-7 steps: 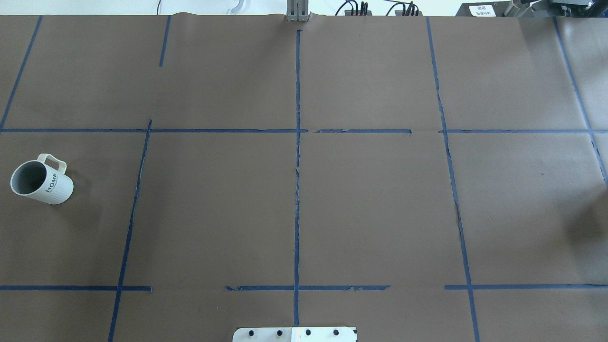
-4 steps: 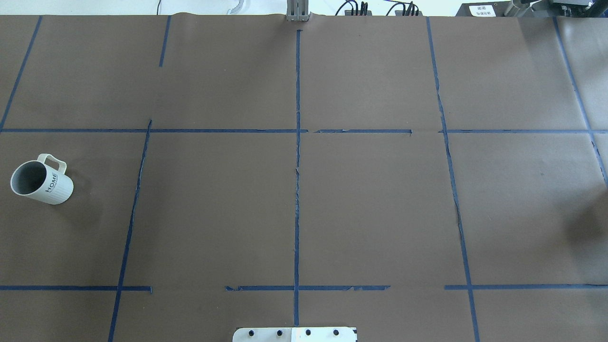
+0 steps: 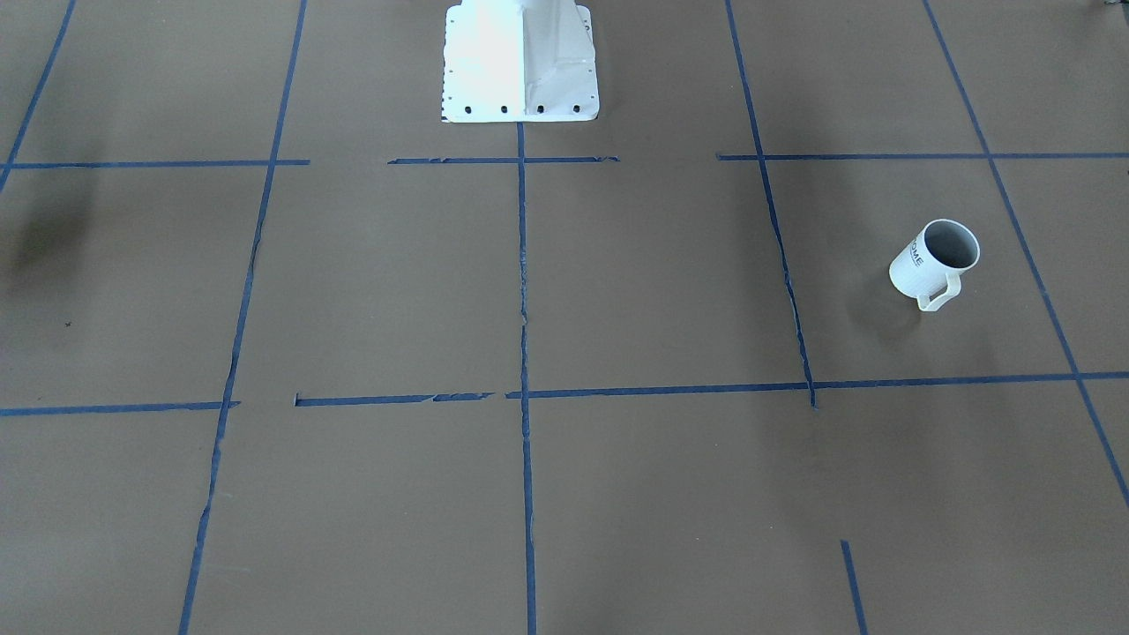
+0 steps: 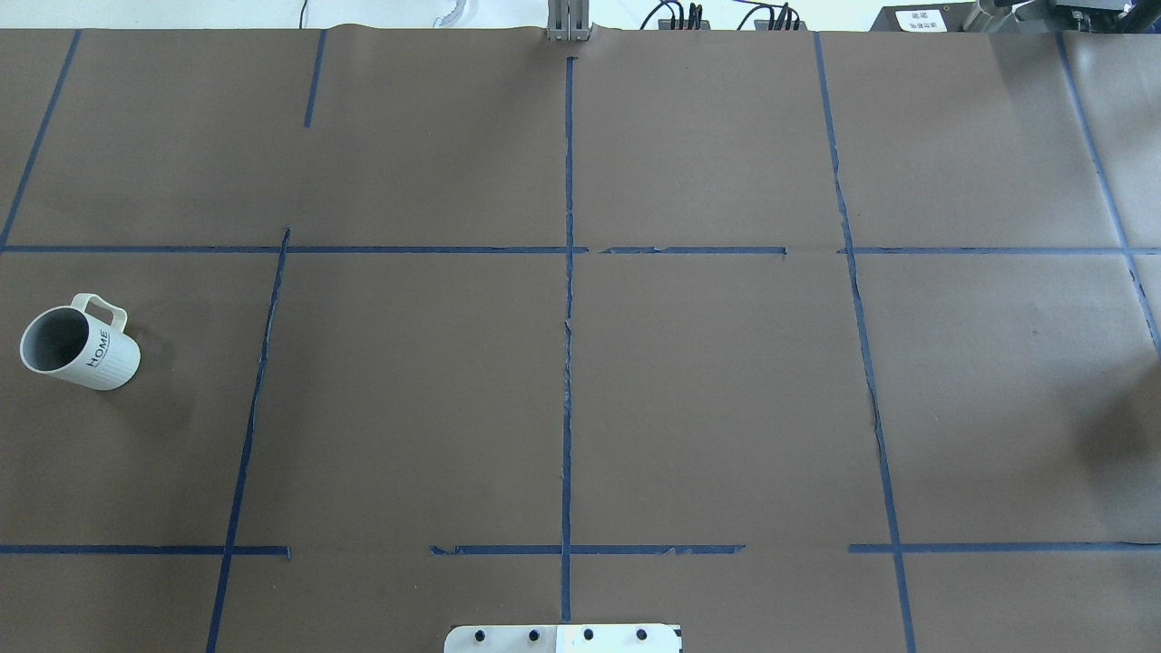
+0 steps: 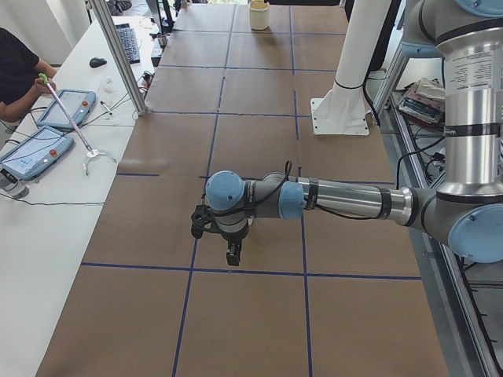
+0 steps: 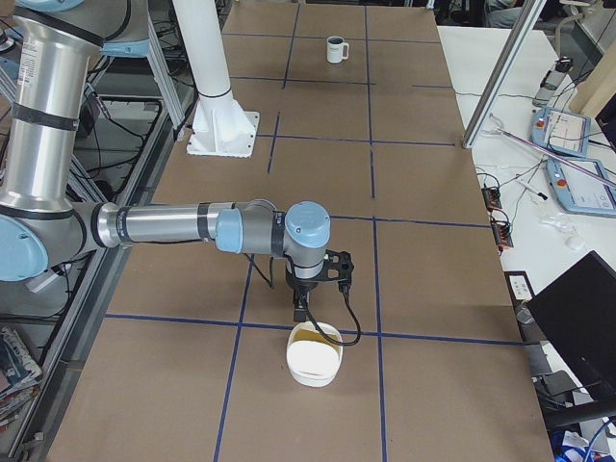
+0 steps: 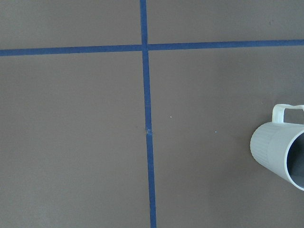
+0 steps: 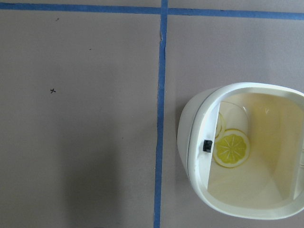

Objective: Left arm hands cup to right arm to dump lemon

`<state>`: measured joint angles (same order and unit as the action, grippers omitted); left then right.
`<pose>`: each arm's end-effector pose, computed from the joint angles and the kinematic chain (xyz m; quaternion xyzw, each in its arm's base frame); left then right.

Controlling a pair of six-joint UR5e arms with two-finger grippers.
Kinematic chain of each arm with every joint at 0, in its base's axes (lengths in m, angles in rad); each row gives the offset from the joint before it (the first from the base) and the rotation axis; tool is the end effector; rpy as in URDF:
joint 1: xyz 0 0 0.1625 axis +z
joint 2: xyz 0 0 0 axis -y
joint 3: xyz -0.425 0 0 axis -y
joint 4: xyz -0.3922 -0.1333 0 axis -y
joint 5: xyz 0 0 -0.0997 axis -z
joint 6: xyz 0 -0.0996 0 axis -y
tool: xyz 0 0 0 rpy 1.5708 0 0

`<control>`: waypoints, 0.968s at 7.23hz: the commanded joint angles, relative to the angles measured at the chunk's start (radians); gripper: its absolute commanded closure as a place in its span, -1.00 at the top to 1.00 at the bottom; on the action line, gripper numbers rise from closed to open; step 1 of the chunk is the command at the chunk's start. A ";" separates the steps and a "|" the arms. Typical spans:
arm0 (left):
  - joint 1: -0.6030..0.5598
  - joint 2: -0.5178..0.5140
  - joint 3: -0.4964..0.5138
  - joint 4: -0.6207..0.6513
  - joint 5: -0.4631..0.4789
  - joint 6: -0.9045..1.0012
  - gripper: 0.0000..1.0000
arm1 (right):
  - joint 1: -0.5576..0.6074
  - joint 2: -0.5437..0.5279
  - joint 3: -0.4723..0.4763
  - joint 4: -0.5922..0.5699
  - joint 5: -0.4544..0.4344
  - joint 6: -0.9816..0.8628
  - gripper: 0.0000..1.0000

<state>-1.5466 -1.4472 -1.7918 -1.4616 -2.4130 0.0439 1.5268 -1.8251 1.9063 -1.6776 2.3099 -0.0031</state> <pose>-0.0484 -0.4382 0.6136 -0.0014 0.4088 0.0287 0.9122 0.0494 -0.3843 0.6182 -0.0193 -0.3608 -0.0173 0.9323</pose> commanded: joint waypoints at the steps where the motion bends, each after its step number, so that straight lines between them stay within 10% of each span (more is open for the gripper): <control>1: -0.001 0.004 0.005 0.000 0.002 -0.001 1.00 | -0.001 0.000 0.003 -0.001 0.000 0.002 1.00; 7: 0.005 0.016 0.060 -0.147 0.012 0.002 1.00 | -0.001 0.007 0.017 -0.001 0.003 0.000 1.00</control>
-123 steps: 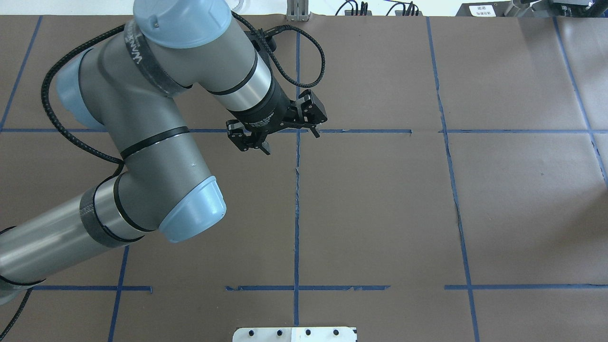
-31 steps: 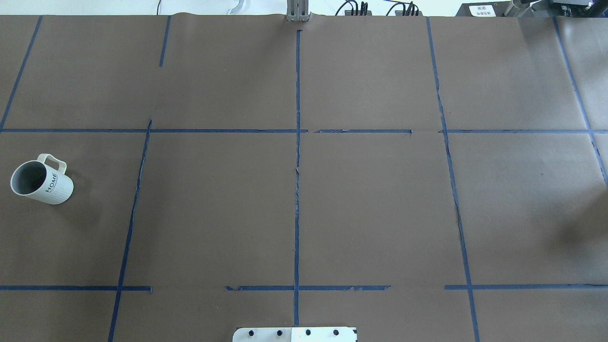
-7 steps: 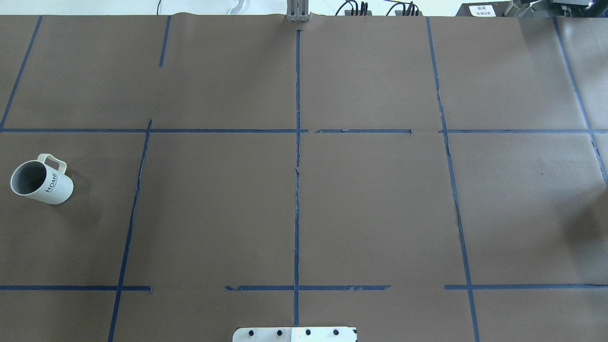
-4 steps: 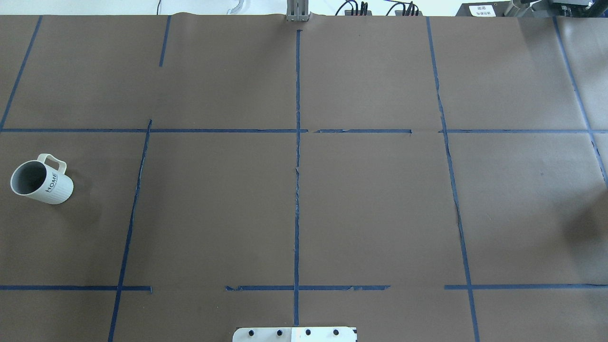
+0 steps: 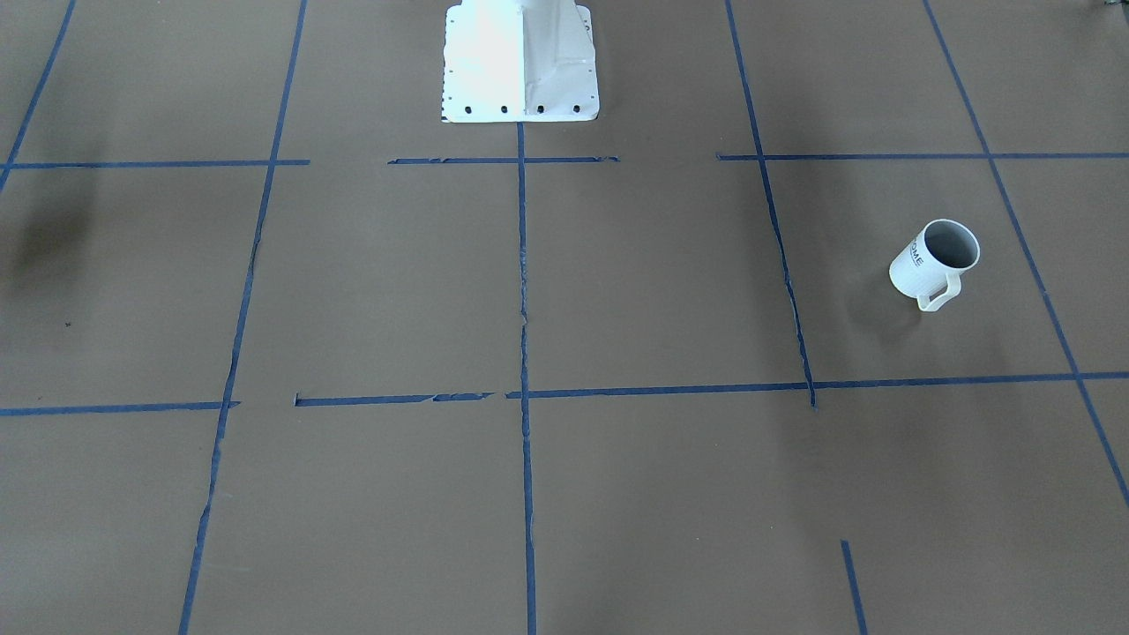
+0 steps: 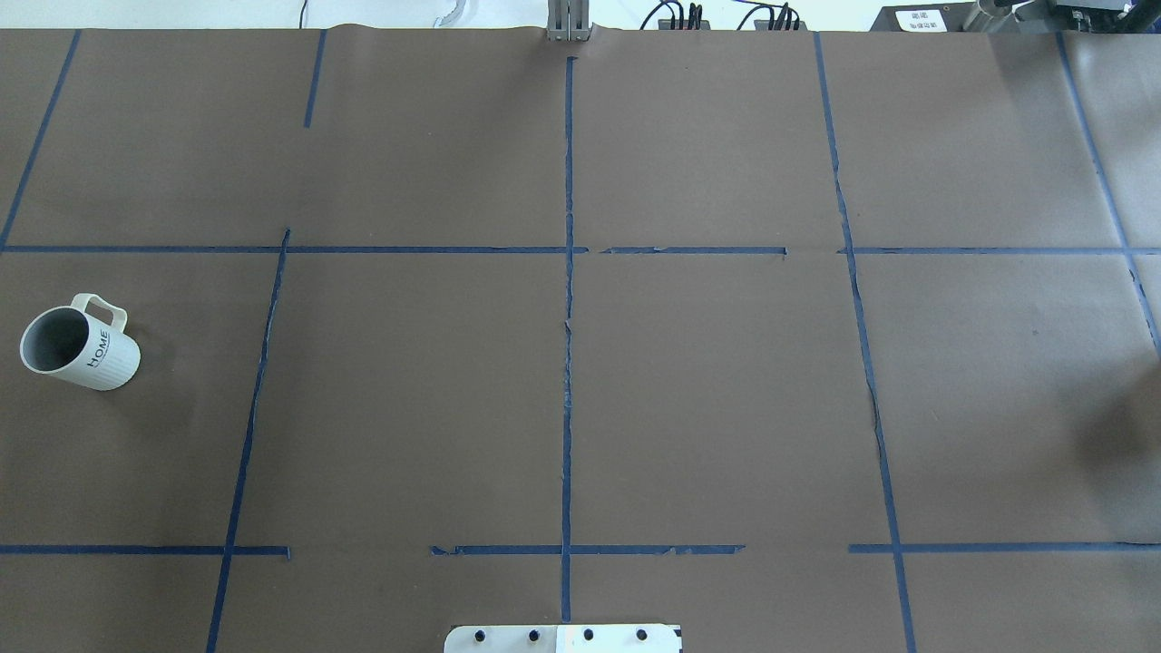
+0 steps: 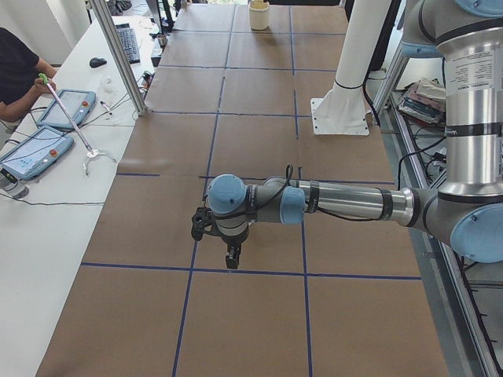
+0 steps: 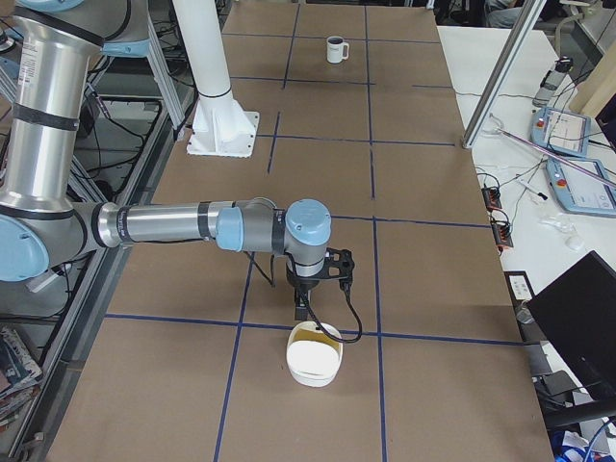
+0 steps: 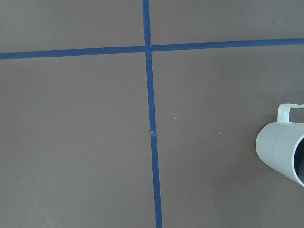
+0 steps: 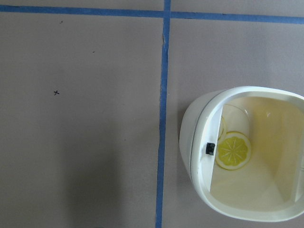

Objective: Left arm hands cup to right arm to dump lemon

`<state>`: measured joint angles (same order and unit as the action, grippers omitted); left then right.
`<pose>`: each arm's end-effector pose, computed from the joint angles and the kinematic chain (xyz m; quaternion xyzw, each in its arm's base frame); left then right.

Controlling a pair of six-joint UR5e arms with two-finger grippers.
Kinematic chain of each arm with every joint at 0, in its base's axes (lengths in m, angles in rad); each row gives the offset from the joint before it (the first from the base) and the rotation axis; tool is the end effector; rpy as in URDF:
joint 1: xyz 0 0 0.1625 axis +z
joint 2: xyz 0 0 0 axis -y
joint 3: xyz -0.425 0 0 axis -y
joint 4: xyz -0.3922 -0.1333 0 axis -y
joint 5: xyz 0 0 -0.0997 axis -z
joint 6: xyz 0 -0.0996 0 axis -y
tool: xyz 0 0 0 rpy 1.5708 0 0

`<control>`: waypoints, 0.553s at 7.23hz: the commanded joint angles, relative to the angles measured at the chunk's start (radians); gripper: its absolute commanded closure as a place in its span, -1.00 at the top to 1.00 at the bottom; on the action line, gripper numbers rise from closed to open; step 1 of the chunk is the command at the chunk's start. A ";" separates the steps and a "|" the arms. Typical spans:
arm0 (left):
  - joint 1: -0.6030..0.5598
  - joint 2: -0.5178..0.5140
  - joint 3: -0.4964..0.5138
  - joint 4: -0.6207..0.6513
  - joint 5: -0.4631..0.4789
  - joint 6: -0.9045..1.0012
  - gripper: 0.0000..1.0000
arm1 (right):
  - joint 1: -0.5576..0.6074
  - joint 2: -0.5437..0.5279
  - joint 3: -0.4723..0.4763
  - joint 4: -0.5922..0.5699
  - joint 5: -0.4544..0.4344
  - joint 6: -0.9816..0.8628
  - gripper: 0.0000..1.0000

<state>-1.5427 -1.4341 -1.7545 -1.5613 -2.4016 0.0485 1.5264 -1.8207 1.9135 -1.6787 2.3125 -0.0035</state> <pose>-0.0475 -0.4375 0.6285 0.0213 0.4033 0.0426 0.9138 0.0489 -0.3865 0.6129 -0.0144 -0.3622 -0.0196 0.9318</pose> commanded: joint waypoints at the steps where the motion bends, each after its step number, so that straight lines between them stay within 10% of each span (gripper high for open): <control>1: 0.001 0.015 0.041 -0.051 0.001 -0.005 1.00 | 0.001 0.001 0.009 -0.001 0.001 0.000 1.00; 4: -0.001 0.012 0.023 -0.051 -0.005 0.001 1.00 | 0.000 0.003 0.026 -0.001 0.016 0.002 1.00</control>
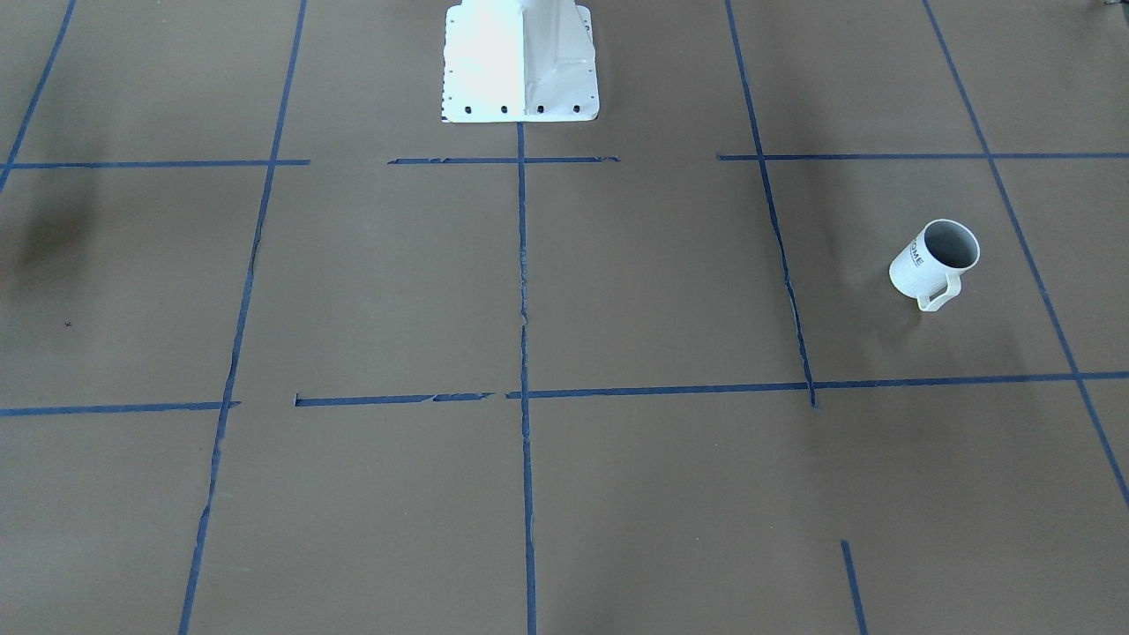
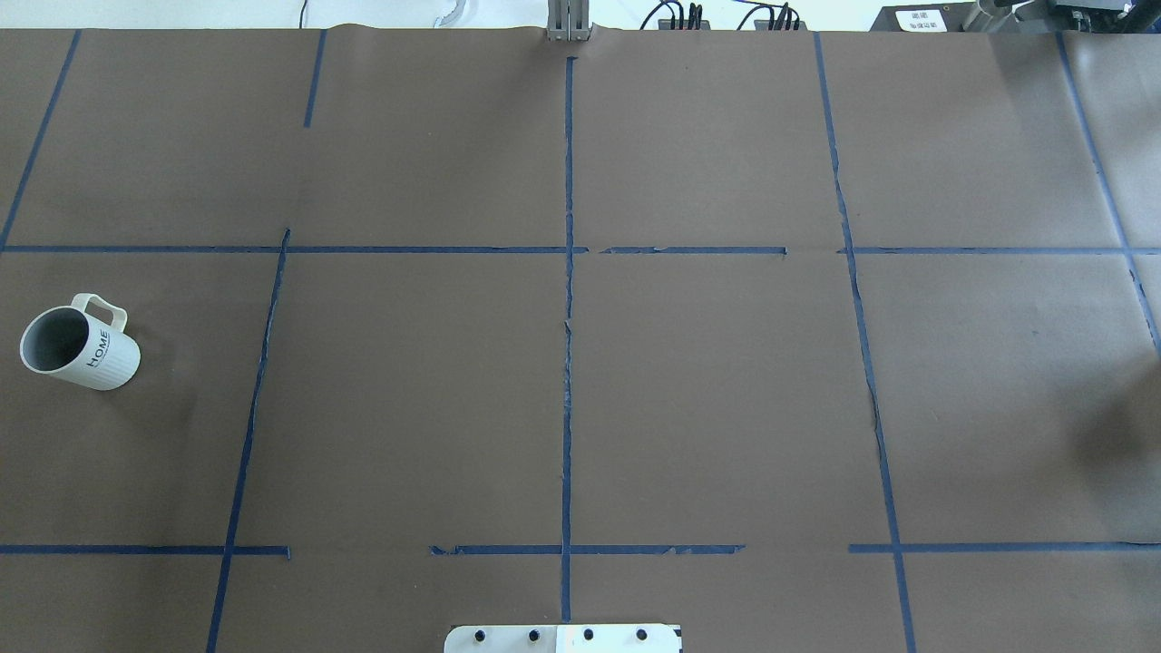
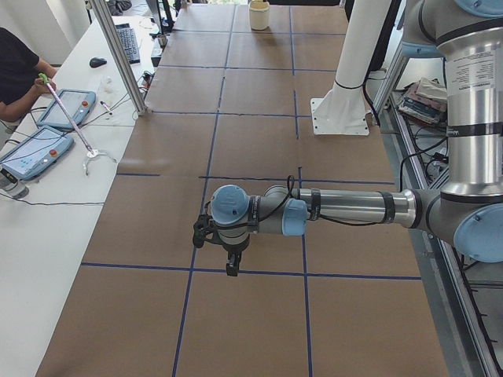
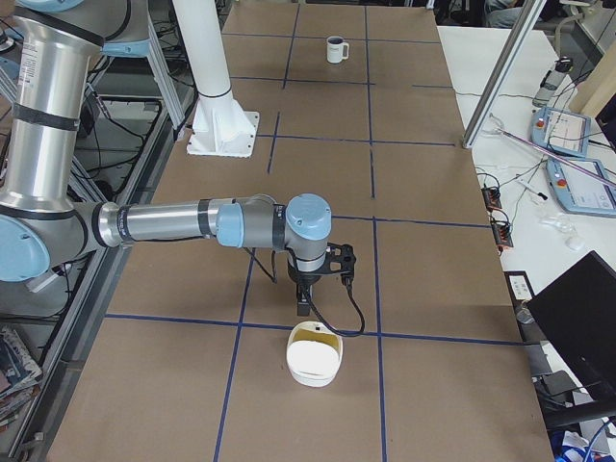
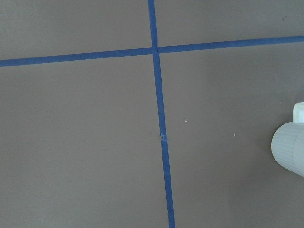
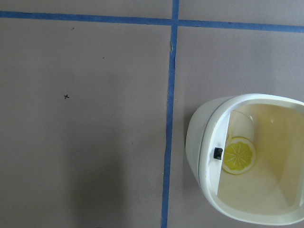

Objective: Left arm hands cup to right arm to dump lemon

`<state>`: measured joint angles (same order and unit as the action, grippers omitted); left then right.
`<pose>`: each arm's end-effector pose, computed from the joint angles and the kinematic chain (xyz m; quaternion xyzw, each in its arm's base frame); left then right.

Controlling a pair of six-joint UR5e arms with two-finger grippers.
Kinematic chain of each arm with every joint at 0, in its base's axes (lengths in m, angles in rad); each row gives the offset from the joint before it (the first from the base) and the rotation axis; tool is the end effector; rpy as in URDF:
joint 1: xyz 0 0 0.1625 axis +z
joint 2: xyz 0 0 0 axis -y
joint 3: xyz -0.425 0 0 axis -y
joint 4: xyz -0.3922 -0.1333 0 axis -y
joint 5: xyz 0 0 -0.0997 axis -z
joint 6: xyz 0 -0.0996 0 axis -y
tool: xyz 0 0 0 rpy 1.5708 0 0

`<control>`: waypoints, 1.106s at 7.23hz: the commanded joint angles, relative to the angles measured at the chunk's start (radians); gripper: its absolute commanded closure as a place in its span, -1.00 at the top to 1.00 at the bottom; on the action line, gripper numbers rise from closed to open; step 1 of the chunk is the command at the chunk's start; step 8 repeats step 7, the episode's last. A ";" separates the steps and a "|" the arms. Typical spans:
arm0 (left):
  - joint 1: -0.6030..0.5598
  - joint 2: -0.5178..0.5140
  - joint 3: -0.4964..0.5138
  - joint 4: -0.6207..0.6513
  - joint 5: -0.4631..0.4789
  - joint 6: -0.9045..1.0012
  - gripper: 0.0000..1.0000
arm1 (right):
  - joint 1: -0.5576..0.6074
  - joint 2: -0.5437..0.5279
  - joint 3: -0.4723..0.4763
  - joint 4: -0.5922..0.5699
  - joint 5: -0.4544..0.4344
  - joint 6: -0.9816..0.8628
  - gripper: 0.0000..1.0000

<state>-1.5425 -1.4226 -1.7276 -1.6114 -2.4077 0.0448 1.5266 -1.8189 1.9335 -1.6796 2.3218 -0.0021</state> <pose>-0.0471 -0.4338 0.6412 0.0258 0.4060 0.0434 0.9125 0.0482 -0.3879 0.6019 -0.0050 -0.3667 -0.0226 0.9300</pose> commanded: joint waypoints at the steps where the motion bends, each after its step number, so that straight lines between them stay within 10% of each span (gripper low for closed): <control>1: 0.001 -0.001 0.003 0.002 0.009 0.004 1.00 | 0.000 0.000 0.009 0.000 0.007 0.001 1.00; 8: 0.002 -0.016 -0.006 0.014 0.012 0.006 1.00 | 0.000 0.000 0.006 0.000 0.005 0.001 1.00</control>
